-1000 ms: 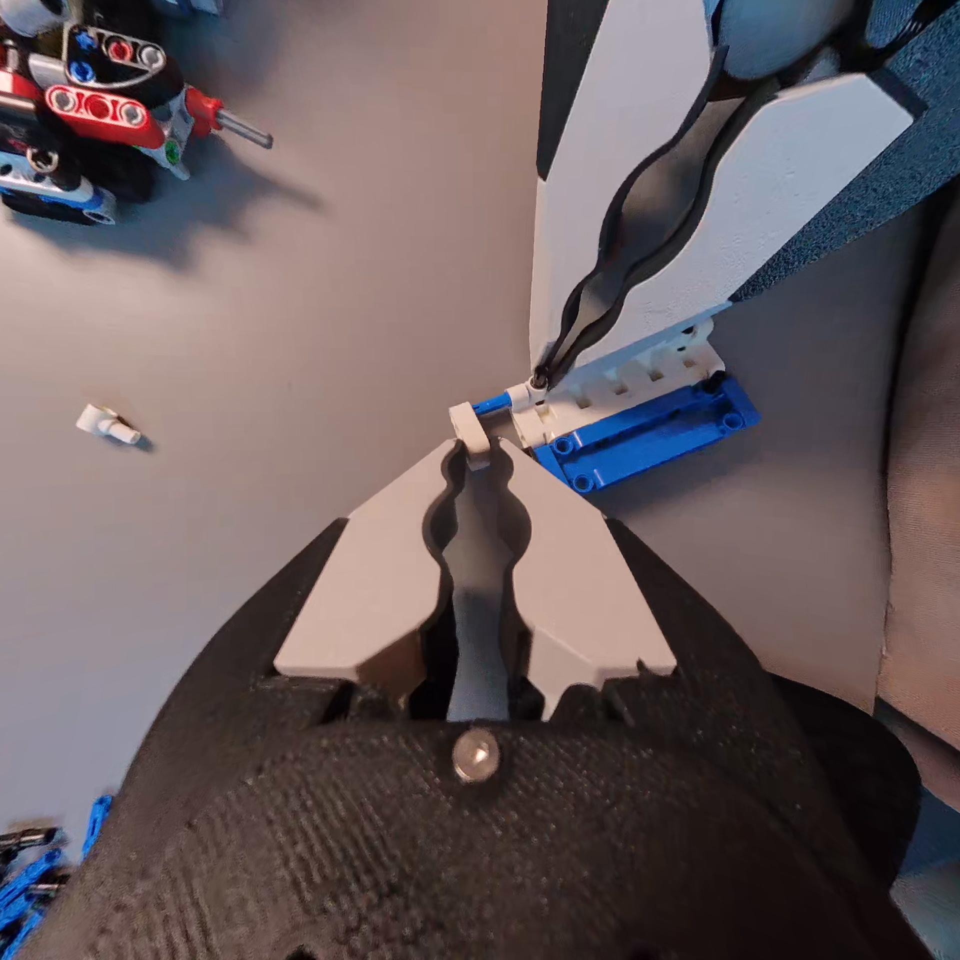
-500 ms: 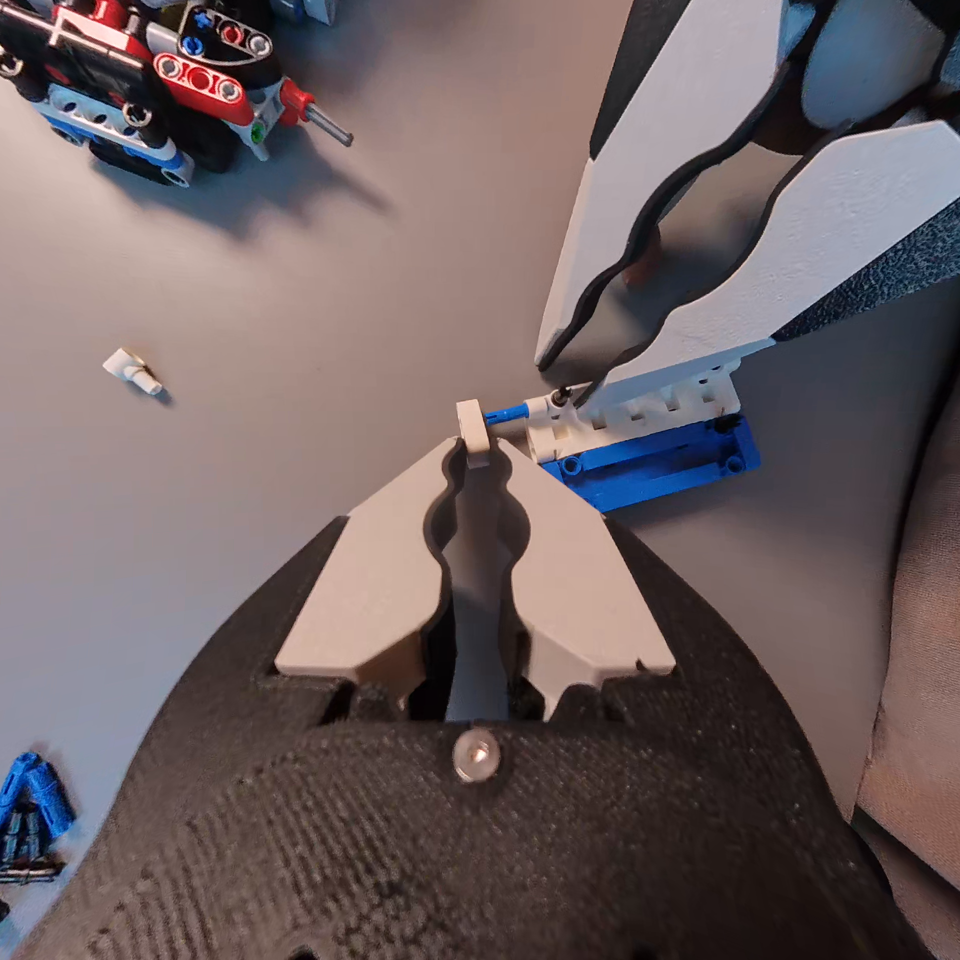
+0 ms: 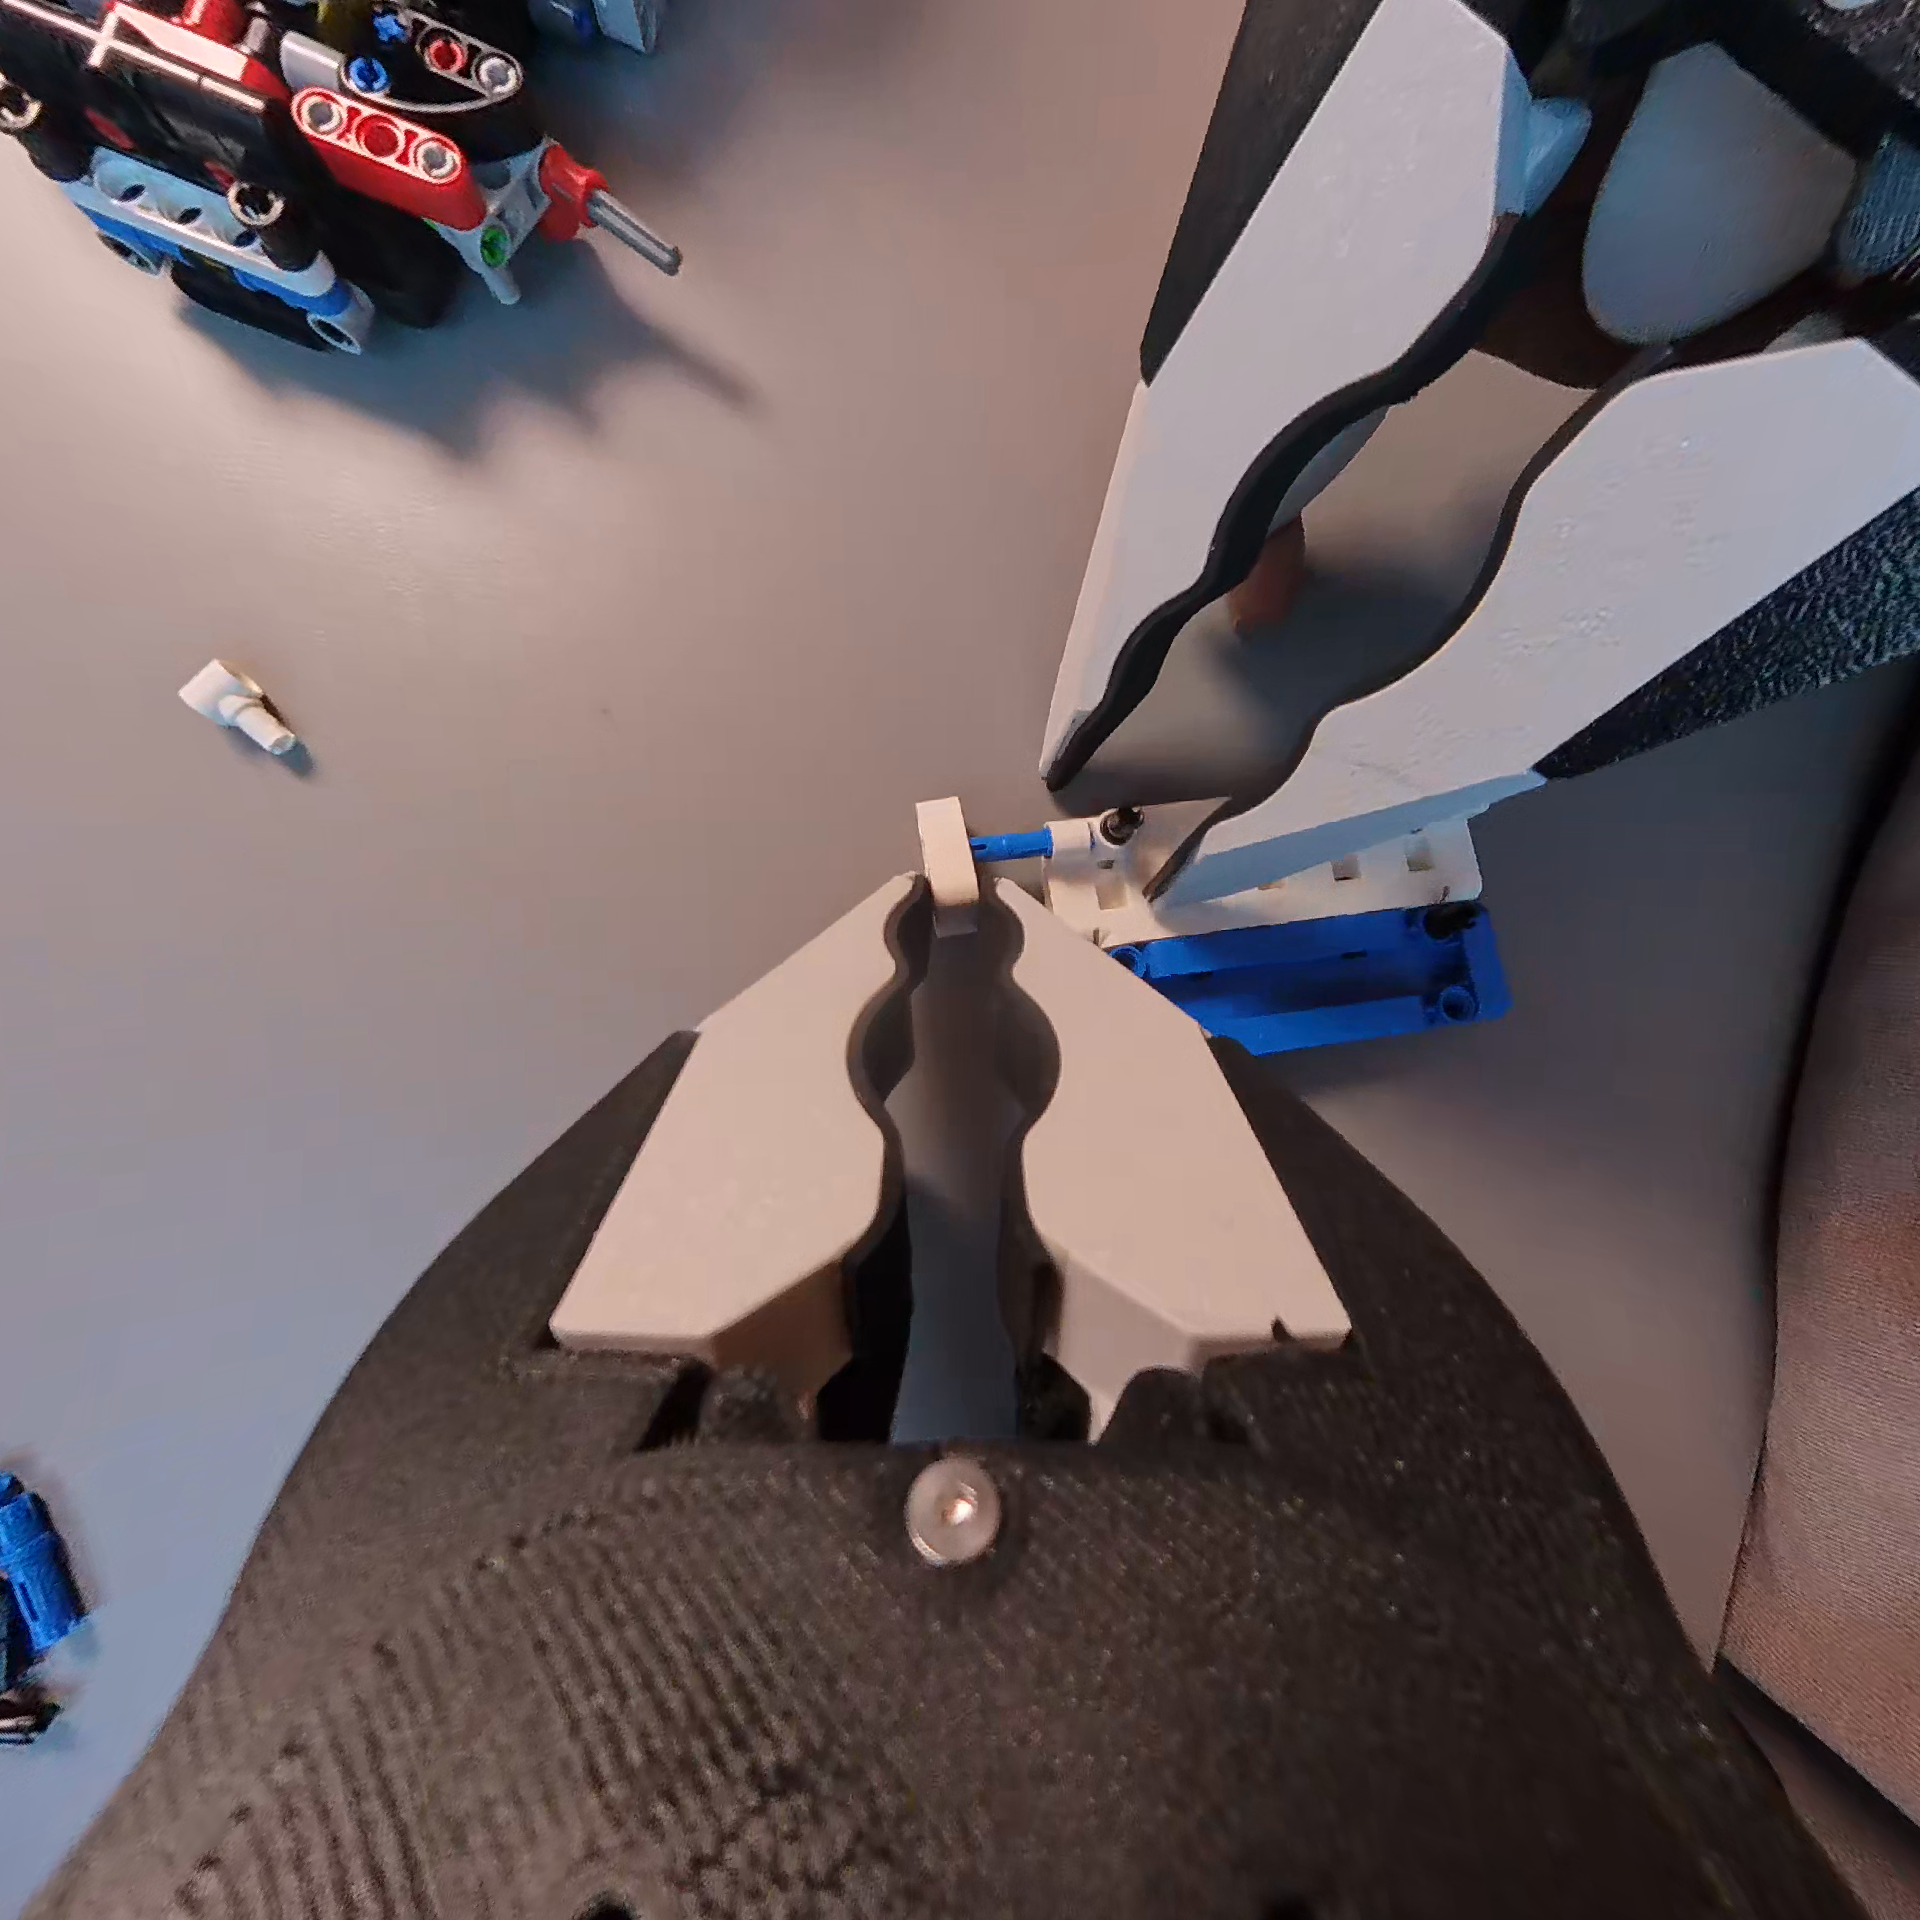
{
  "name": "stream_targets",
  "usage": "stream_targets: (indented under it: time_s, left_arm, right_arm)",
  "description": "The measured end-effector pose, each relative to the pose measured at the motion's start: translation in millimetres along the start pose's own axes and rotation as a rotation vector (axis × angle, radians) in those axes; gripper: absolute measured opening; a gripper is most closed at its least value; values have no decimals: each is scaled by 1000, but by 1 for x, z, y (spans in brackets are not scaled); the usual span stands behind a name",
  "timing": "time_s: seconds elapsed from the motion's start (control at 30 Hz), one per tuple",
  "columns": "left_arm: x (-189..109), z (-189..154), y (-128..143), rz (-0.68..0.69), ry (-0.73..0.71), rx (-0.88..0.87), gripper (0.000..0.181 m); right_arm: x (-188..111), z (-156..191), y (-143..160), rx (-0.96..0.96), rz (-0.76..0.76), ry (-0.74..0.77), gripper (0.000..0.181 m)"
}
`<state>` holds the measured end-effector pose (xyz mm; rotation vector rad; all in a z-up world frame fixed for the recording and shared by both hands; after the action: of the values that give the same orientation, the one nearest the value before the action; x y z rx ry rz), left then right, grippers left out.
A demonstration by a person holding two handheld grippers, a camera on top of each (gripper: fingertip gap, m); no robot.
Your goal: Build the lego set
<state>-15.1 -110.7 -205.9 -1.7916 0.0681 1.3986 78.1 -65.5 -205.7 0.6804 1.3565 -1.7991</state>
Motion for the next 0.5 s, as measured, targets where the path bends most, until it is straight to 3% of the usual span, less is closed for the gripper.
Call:
stream_targets:
  time_s: [0.1, 0.5]
  left_arm:
    - [0, 0, 0, -4, 1, 0, 6]
    - [-5, 7, 2, -6, -9, -9, 6]
  right_arm:
    - [2, 2, -2, -26, 3, 4, 7]
    - [-2, -10, -6, -70, 8, -3, 5]
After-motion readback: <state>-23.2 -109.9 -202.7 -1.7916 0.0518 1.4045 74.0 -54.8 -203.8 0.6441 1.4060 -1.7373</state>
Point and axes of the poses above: each gripper's, where its closed fingertips meet, x out along the fingers, y out of its underside, z = x × y across the jaws, the point moved 8 cm from there along -x, back along the fingers, and after that the axes turned 11 degrees about x, right-handed, at the moved point
